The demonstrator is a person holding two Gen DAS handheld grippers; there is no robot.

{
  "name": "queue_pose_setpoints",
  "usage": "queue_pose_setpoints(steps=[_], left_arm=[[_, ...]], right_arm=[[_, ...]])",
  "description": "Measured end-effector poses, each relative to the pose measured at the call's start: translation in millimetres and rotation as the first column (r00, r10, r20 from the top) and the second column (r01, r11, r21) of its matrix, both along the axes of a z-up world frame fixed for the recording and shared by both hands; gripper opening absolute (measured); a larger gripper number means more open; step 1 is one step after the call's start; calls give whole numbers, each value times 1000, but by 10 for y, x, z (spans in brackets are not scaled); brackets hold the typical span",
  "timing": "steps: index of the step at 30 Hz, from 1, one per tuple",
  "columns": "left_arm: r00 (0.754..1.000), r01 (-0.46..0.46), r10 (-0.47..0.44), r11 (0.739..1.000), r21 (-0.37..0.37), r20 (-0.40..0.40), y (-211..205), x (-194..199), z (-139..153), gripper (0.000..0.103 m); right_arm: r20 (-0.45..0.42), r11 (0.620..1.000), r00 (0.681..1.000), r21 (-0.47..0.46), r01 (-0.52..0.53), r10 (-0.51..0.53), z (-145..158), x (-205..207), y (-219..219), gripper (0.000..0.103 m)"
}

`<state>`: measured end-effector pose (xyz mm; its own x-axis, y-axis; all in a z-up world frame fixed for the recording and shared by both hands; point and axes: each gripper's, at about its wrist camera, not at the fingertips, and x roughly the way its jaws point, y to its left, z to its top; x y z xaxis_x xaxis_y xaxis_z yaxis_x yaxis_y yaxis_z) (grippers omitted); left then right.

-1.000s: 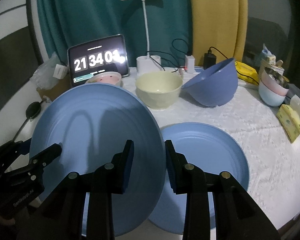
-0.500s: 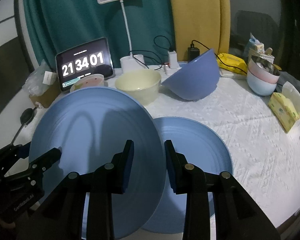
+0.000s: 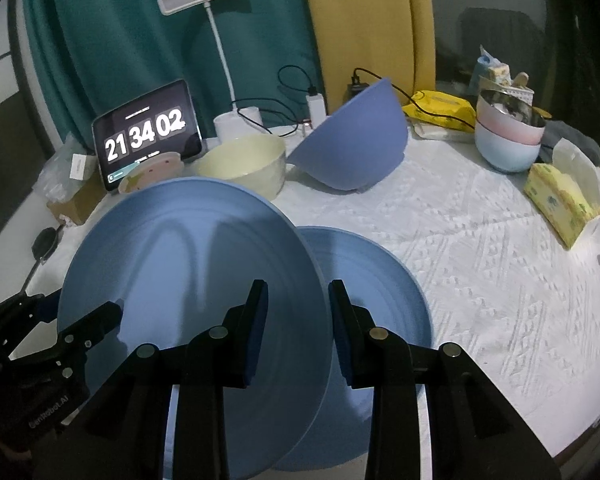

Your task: Organize plates and bowls

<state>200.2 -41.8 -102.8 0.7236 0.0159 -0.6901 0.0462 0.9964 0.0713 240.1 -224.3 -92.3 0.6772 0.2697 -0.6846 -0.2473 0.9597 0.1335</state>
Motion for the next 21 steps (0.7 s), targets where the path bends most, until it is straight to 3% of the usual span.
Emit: queue_pose_setpoints(steps=[21], left_arm=[[998, 42, -40, 999, 31, -56, -357, 307, -156, 47]], right_arm=[[-38, 998, 998, 17, 55, -55, -163, 209, -389, 34]])
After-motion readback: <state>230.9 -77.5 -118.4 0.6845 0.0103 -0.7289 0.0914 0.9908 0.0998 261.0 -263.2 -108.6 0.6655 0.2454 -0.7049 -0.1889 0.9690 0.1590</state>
